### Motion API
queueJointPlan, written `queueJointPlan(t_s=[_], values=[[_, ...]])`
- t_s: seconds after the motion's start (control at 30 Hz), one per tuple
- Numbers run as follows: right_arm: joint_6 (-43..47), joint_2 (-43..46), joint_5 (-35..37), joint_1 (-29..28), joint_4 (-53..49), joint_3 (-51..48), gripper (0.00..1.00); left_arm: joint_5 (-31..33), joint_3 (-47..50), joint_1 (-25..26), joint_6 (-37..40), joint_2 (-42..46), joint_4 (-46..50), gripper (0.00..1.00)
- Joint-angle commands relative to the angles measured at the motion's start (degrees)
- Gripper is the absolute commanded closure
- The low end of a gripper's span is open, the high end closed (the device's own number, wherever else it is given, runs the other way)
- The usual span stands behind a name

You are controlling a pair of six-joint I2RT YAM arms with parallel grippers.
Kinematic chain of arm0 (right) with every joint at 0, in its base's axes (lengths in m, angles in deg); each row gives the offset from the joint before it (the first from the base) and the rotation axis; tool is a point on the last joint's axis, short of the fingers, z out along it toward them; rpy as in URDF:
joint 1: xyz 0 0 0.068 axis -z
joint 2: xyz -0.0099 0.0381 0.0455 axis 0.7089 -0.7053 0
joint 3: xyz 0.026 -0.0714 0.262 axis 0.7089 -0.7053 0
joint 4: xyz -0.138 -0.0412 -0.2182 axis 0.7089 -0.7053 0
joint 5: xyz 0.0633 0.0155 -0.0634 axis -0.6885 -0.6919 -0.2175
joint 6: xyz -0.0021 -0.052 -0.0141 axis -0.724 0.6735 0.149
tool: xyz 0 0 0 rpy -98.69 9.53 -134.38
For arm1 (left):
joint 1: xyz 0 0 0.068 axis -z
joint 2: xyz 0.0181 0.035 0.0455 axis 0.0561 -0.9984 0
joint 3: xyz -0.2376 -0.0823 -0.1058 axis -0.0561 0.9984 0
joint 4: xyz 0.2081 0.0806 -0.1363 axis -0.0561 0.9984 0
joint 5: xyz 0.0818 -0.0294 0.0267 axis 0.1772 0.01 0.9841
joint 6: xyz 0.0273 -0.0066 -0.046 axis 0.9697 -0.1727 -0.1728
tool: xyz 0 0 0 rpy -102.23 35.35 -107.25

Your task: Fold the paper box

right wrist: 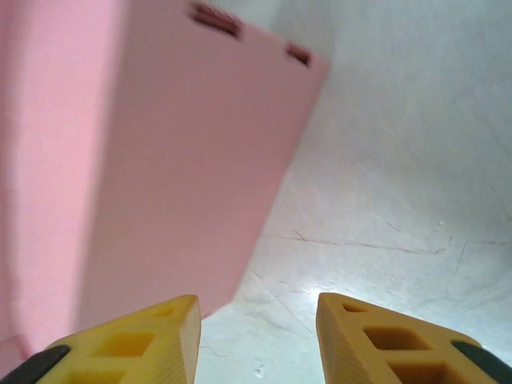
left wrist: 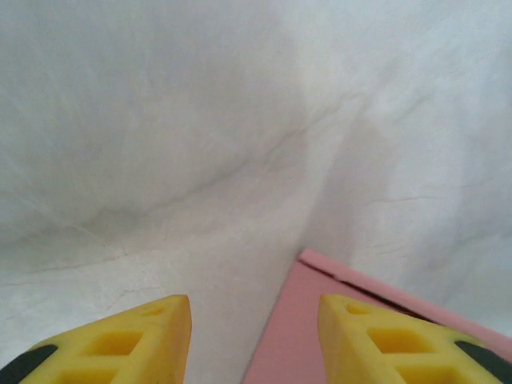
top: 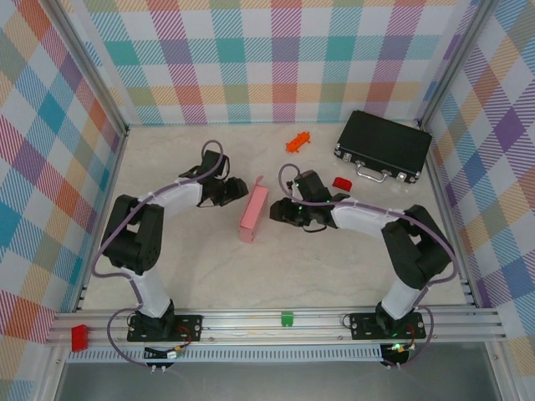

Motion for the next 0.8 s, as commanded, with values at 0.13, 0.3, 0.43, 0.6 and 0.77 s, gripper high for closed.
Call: queueJointPlan(t_s=[0.13,0.3,0.43,0.6,0.77], values=[[-2.0,2.2,-4.8,-0.2,1.5,3.9,0.46,7.0,3.0,-0.2,2.7,11.3,1.1,0.54],[-2.8,-0.8,-7.1,-0.2,2.1,7.2,0.43,6.0,5.1,-0.2,2.7,16.9,4.0,0.53],[-3.3,-3.4,-7.5,-0.3,1.6,9.1,0.42,4.9,7.0,-0.2,2.5,20.7,5.9,0.52],[-3.8,-6.4,-8.0,-0.4,1.4,10.9,0.42,2.5,11.1,-0.2,1.8,26.0,4.6,0.5],[-4.3,-8.7,-6.8,-1.0,0.5,11.5,0.44,-0.5,12.1,0.1,2.8,27.7,5.0,0.5]])
